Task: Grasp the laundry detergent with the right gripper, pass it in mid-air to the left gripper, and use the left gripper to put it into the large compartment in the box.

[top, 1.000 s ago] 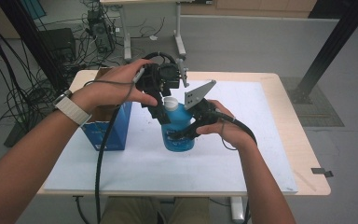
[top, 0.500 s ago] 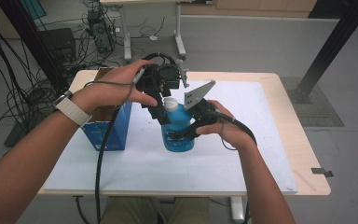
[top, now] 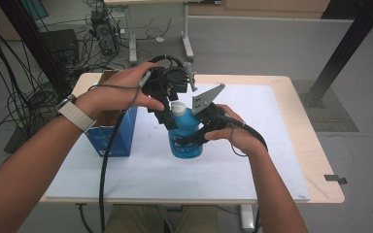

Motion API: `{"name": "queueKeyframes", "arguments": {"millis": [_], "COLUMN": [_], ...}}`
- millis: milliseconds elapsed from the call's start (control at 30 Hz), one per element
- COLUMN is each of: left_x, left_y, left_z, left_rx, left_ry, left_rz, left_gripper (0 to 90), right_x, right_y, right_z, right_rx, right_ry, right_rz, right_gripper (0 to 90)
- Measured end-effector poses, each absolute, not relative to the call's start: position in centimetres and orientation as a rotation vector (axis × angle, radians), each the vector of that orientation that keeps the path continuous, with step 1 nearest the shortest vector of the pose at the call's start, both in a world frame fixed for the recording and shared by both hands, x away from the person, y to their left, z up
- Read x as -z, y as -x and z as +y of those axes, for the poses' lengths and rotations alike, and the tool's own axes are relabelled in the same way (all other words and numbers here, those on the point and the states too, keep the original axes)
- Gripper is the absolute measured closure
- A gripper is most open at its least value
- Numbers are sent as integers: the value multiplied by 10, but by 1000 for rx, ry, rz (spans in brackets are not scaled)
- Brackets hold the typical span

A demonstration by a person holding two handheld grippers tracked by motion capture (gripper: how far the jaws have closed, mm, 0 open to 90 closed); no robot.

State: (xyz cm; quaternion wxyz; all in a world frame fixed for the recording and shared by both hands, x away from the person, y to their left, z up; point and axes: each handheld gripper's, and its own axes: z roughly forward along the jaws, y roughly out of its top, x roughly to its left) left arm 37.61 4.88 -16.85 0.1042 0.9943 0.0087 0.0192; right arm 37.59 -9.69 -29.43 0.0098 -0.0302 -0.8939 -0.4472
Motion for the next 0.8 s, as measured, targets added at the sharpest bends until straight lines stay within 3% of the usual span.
{"name": "queueKeyframes", "arguments": {"millis": [800], "left_x": [176], "left_y": [-376], "left_z": [46], "left_rx": [-60], "left_ry": [-2911], "left_rz": [23], "left_gripper": [53], "right_x": [293], "right_y": [-372], "right_z": [-93], "right_rx": [1390], "right_ry": [84], "right_rz": [-2783], "right_gripper": [435]}}
